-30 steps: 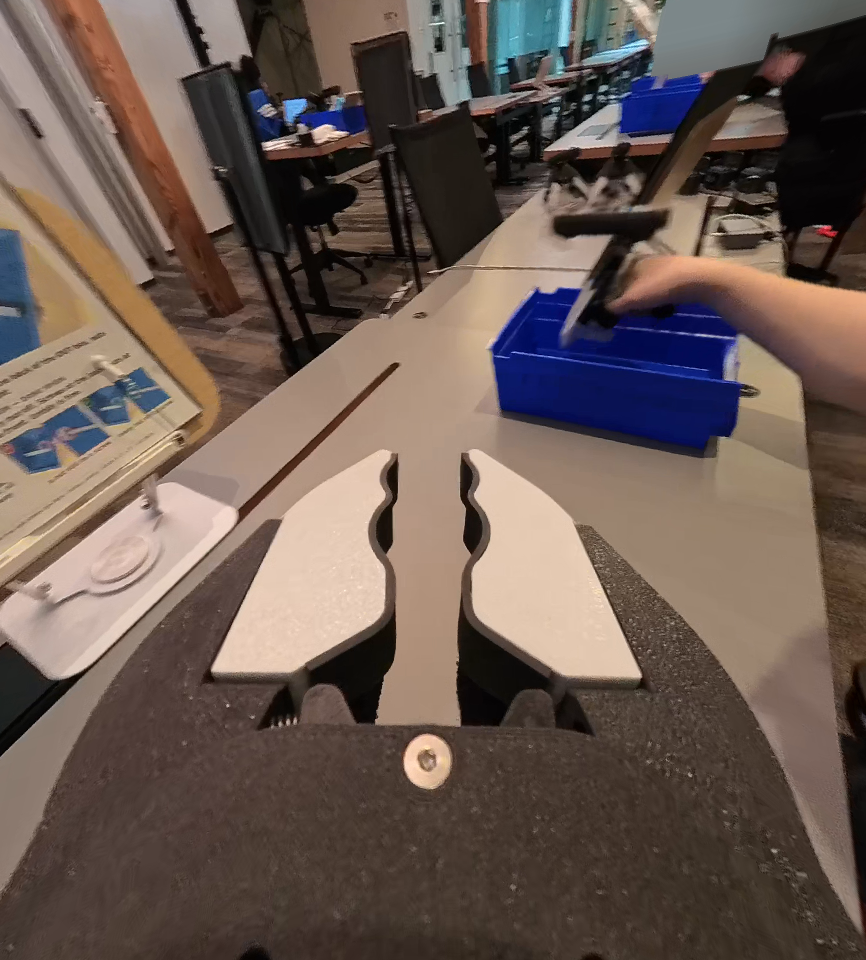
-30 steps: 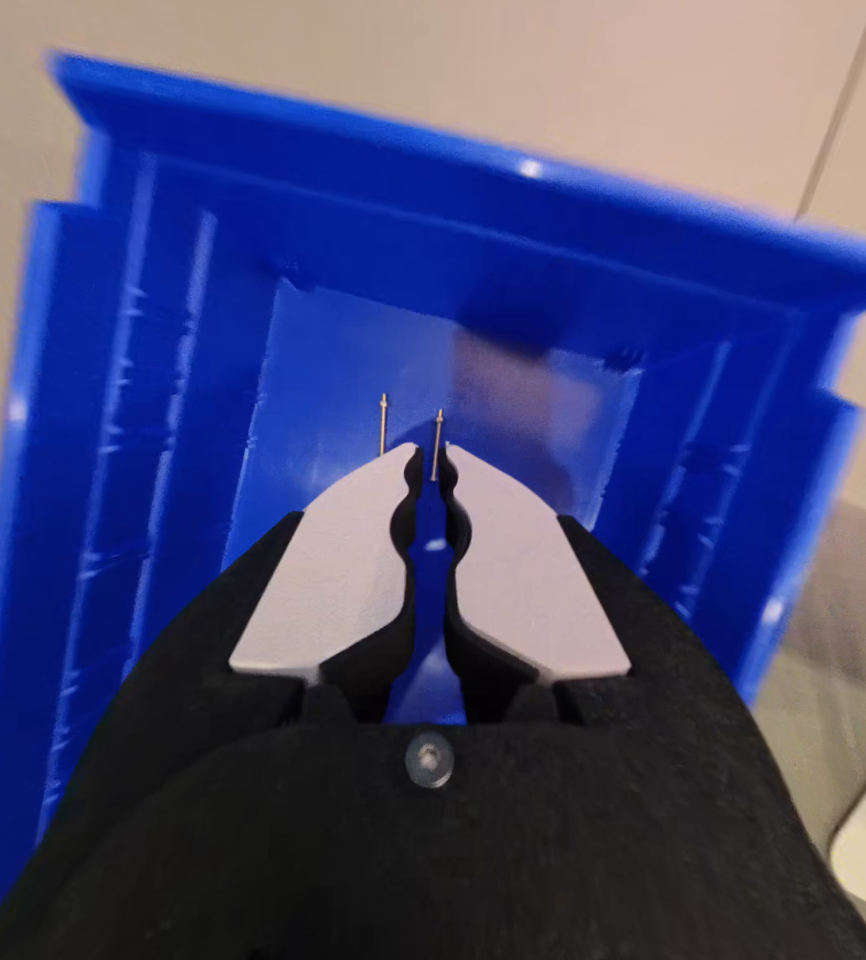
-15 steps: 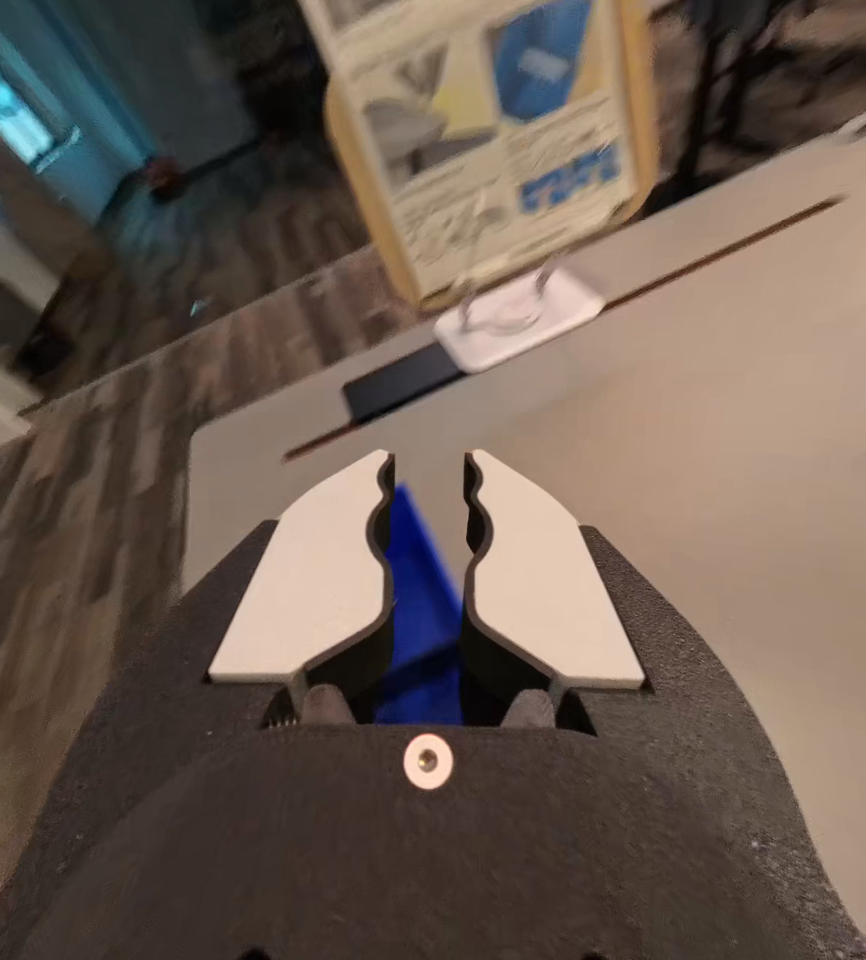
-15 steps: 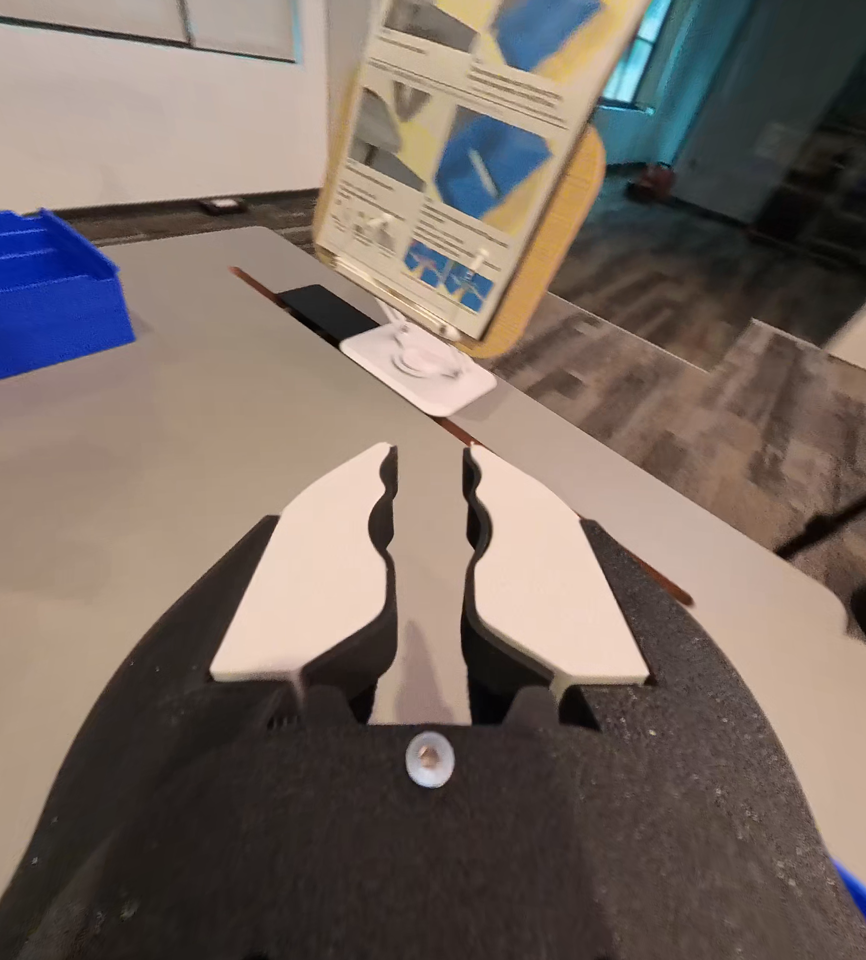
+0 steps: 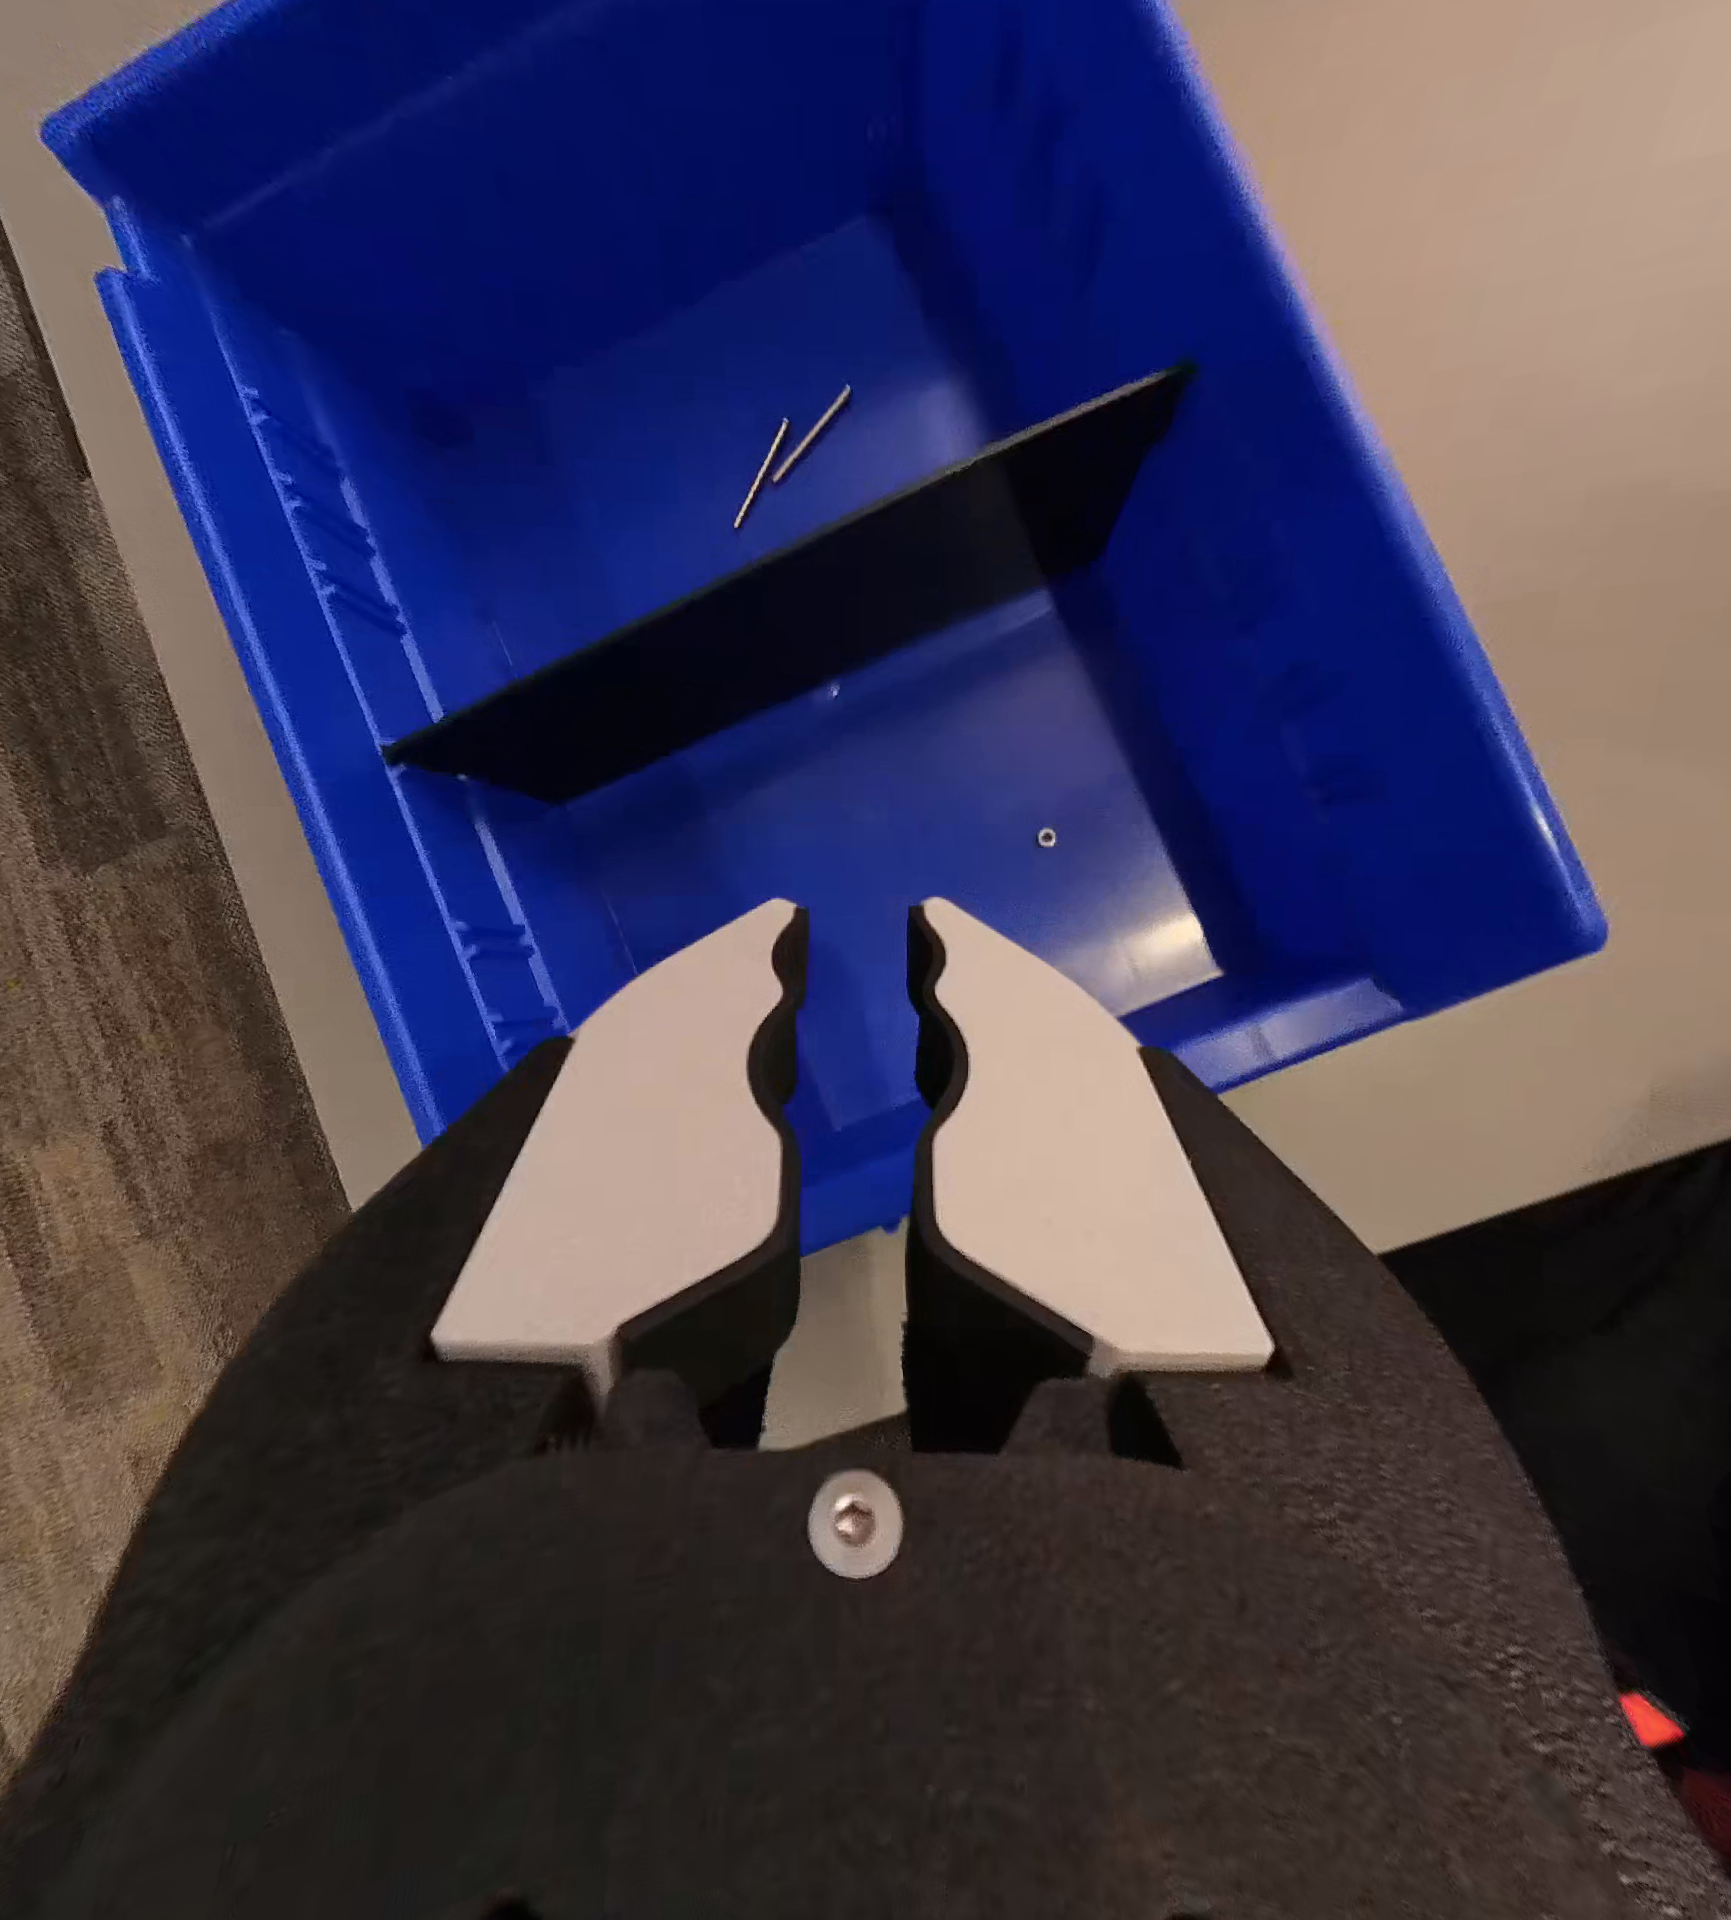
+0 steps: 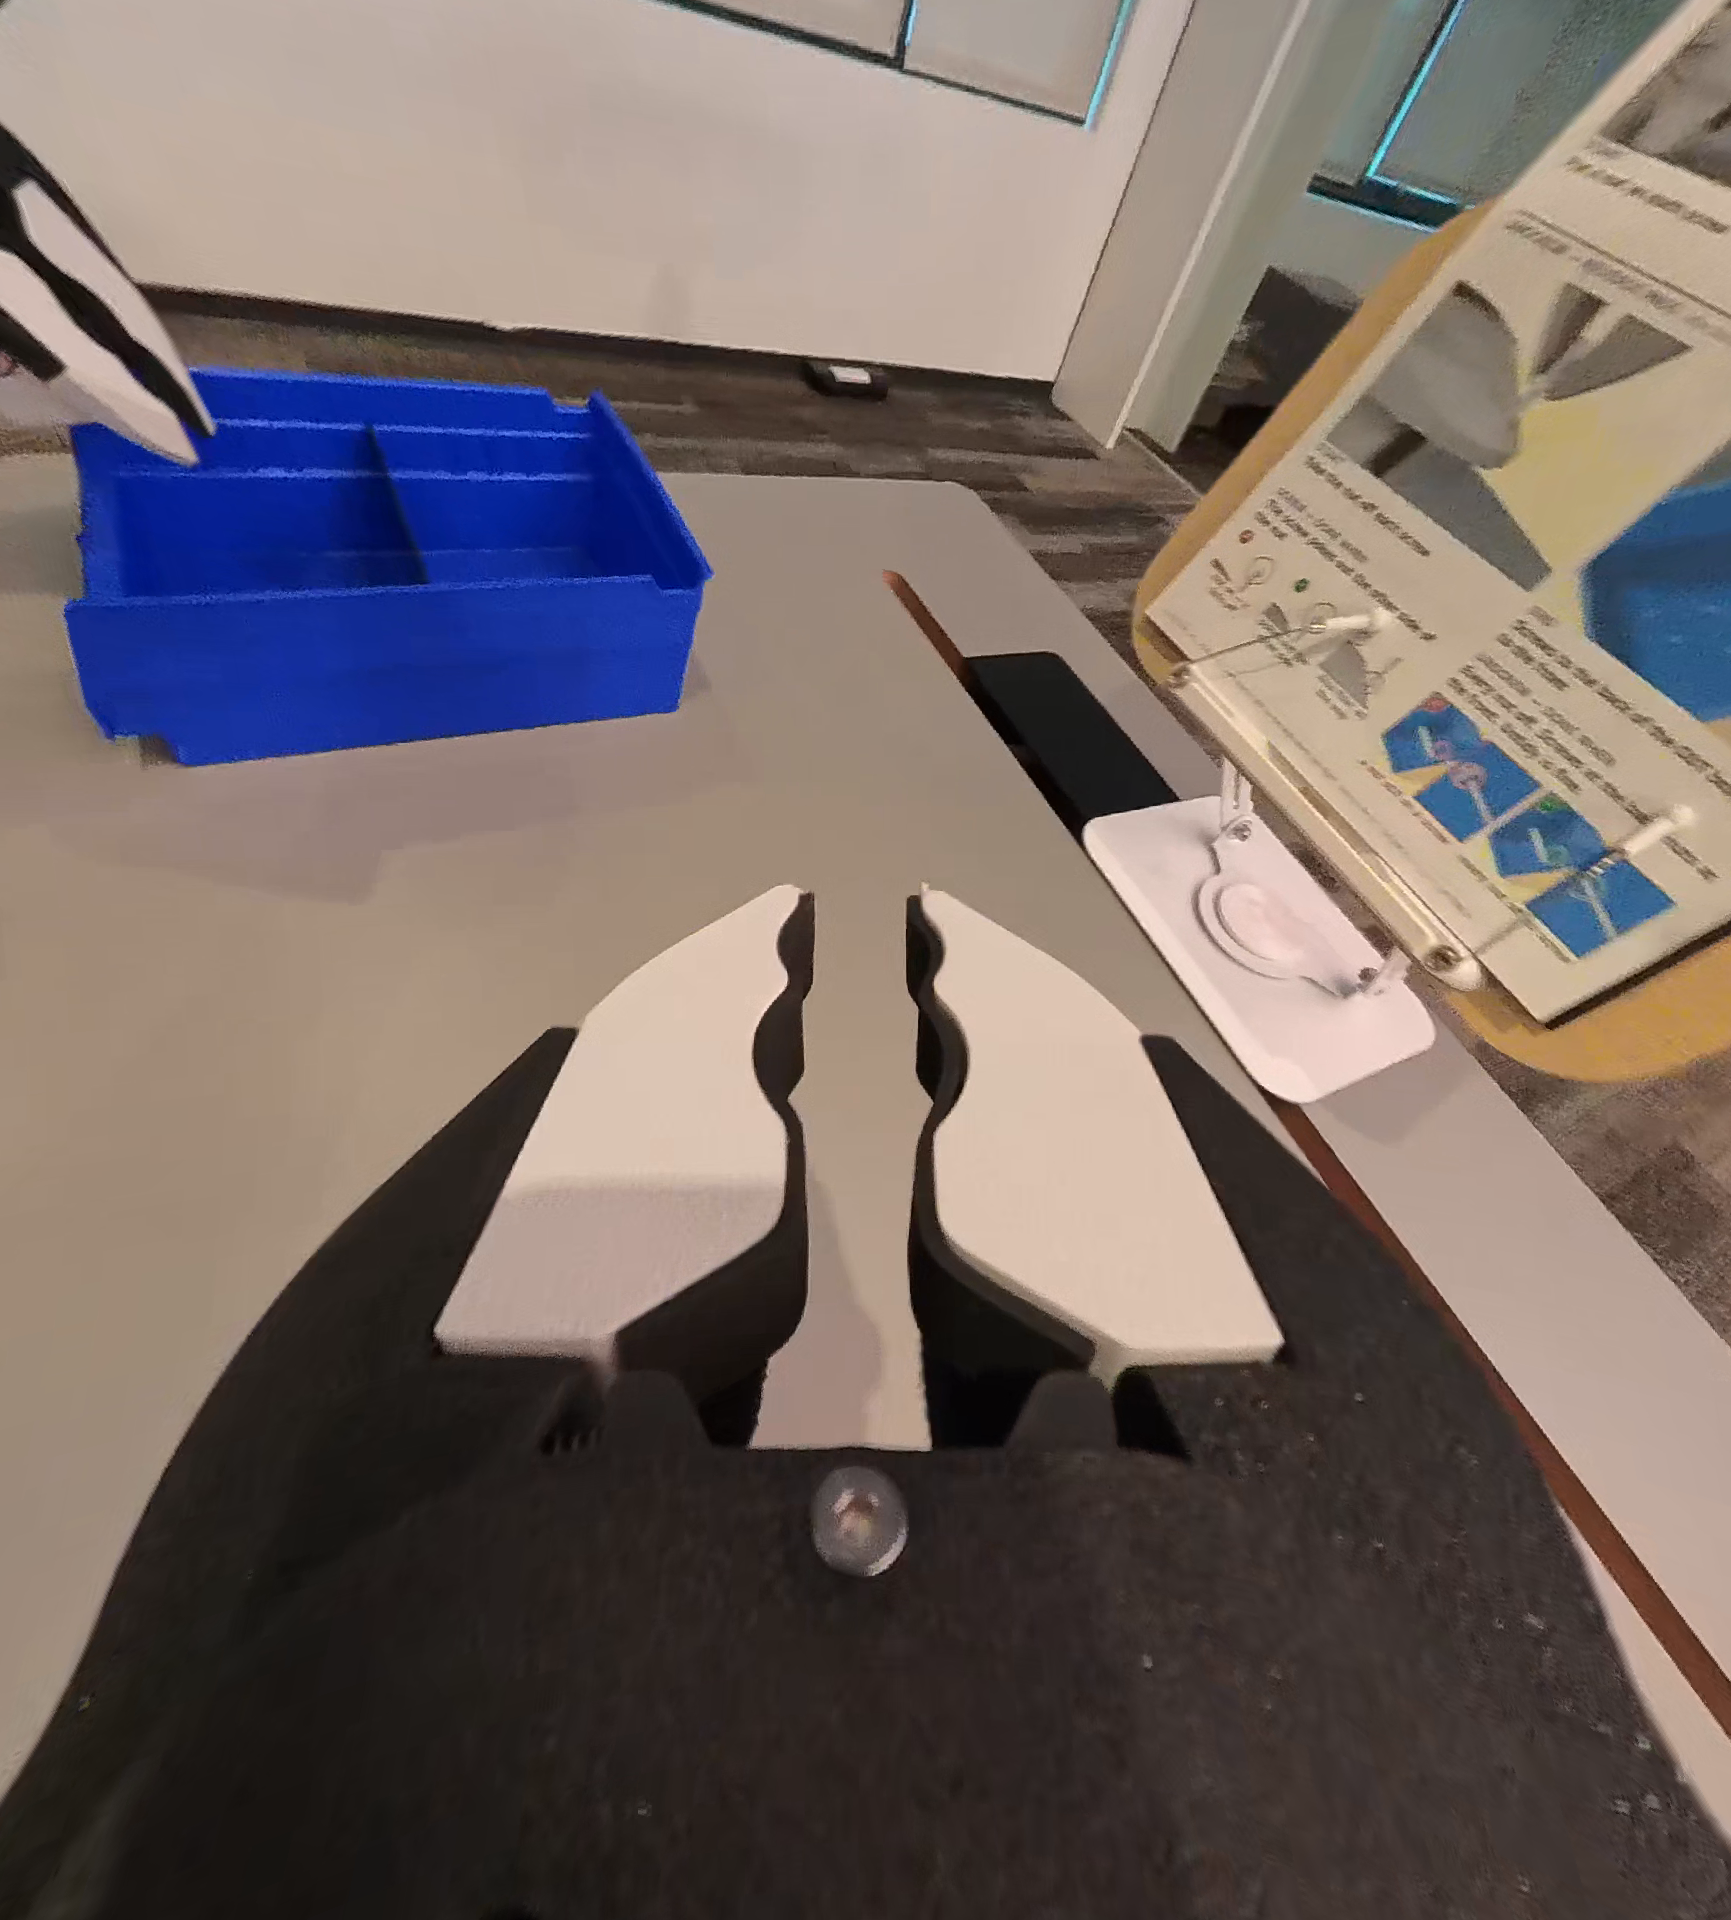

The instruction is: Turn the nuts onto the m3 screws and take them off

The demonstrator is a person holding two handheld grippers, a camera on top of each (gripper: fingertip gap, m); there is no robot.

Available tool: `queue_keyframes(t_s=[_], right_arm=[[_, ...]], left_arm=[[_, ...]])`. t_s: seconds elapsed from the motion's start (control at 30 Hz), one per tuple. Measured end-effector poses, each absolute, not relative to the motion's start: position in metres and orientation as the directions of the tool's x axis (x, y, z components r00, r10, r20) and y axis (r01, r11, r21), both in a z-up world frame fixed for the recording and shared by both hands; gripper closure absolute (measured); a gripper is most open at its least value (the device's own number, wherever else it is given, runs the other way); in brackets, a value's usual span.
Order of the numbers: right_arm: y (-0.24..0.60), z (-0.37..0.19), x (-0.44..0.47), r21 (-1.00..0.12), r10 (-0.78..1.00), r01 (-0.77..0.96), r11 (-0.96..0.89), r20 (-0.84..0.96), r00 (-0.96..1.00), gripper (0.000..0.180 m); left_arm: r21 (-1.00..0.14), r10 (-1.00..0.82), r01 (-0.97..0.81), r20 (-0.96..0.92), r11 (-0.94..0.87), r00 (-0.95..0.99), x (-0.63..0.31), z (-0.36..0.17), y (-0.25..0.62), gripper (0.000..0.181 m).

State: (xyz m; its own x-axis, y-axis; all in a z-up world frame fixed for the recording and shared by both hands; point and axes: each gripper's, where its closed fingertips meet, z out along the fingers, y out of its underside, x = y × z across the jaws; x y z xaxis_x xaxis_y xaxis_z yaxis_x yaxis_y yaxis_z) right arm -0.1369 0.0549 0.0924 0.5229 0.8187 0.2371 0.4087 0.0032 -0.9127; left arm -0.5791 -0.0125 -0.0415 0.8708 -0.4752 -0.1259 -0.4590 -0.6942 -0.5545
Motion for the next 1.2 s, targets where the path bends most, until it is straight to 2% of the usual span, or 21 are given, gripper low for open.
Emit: queue_keyframes(t_s=[0.1, 0.2, 0.33, 0.57, 0.63, 0.87, 1.2], right_arm=[[0.057, 0.085, -0.159, -0.903, 0.844, 0.43, 0.005, 0.235, 0.482, 0.163], [0.062, 0.081, -0.173, -0.891, 0.857, 0.453, 0.018, 0.248, 0.452, 0.163], [0.066, 0.075, -0.185, -0.892, 0.871, 0.451, 0.023, 0.239, 0.428, 0.163], [0.073, 0.064, -0.185, -0.897, 0.874, 0.442, 0.002, 0.217, 0.435, 0.163], [0.075, 0.063, -0.181, -0.894, 0.869, 0.447, -0.004, 0.218, 0.444, 0.163], [0.076, 0.065, -0.17, -0.894, 0.858, 0.449, -0.008, 0.224, 0.463, 0.164], [0.074, 0.065, -0.157, -0.891, 0.848, 0.454, -0.011, 0.232, 0.477, 0.165]], left_arm=[[-0.551, -0.517, -0.47, -0.08, -0.689, 0.852, -0.571, -0.044, -0.01, 0.166], [-0.462, -0.568, -0.514, -0.027, -0.722, 0.822, -0.566, -0.055, -0.017, 0.165], [-0.432, -0.648, -0.559, 0.084, -0.708, 0.757, -0.536, -0.071, -0.018, 0.174], [-0.278, -0.823, -0.818, -0.134, -0.503, 0.552, -0.533, -0.118, -0.01, 0.17], [-0.265, -0.844, -0.827, -0.075, -0.496, 0.531, -0.526, -0.125, -0.014, 0.17], [-0.209, -0.866, -0.853, -0.047, -0.479, 0.498, -0.53, -0.138, -0.011, 0.166], [-0.222, -0.86, -0.842, -0.031, -0.492, 0.51, -0.529, -0.145, -0.008, 0.163]])
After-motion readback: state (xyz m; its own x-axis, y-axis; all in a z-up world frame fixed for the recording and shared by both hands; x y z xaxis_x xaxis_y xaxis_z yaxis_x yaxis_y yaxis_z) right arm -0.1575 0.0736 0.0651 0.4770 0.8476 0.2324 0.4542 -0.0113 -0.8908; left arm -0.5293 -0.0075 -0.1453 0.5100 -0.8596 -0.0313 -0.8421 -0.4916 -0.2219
